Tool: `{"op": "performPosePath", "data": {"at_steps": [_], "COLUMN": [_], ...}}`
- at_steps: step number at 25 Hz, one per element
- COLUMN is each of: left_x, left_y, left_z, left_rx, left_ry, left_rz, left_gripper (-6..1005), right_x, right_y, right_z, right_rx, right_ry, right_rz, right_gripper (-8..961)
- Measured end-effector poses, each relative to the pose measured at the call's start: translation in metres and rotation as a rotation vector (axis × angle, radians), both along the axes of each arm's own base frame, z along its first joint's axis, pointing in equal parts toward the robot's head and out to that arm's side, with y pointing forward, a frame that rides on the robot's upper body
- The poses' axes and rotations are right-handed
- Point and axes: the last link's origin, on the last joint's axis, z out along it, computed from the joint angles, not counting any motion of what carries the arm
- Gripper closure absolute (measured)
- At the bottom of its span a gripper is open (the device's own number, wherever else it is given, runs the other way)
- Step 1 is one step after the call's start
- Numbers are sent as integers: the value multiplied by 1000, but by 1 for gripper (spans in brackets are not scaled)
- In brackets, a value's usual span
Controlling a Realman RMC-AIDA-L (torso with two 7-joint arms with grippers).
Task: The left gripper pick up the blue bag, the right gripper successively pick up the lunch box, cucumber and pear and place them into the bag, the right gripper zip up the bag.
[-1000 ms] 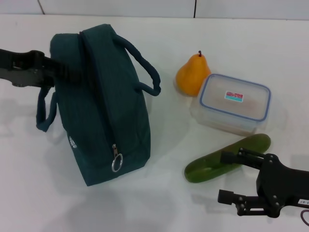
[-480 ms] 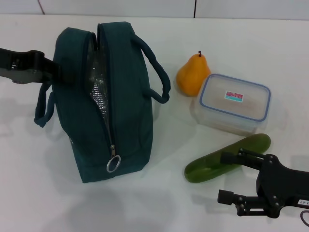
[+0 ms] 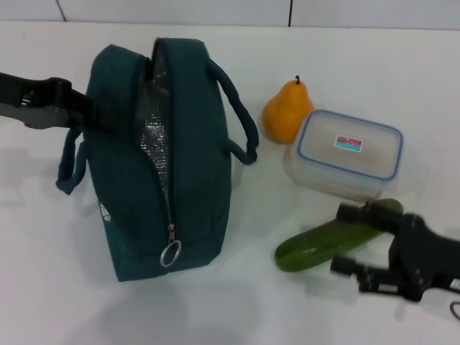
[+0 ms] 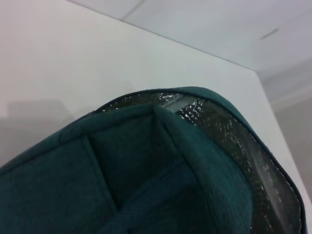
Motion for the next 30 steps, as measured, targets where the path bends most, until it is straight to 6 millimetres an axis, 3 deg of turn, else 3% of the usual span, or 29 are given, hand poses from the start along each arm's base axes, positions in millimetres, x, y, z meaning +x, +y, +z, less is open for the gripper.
{"op": "performPosePath", "data": {"at_steps": [8,16,24,30], "left_x": [8,9,9,9], "left_y": [-3,-3,-3,-3], "left_z": [-1,1,1,1], "left_rx": [-11,-3,-2,-1], "left_ry": [-59,-92,-93,-94], "left_rz": [-19,-23,-24,-26], "left_gripper": [958,958,958,957], "right_x": [8,38,76,80], "right_y": [-2,-5,2,8], "right_z": [24,44,46,39], "right_rx": [144,116,-2,-86], "right_ry": [269,515,556,559], "right_rz": [-240,-623,-961,-1052], "right_gripper": [172,178,183,188]}}
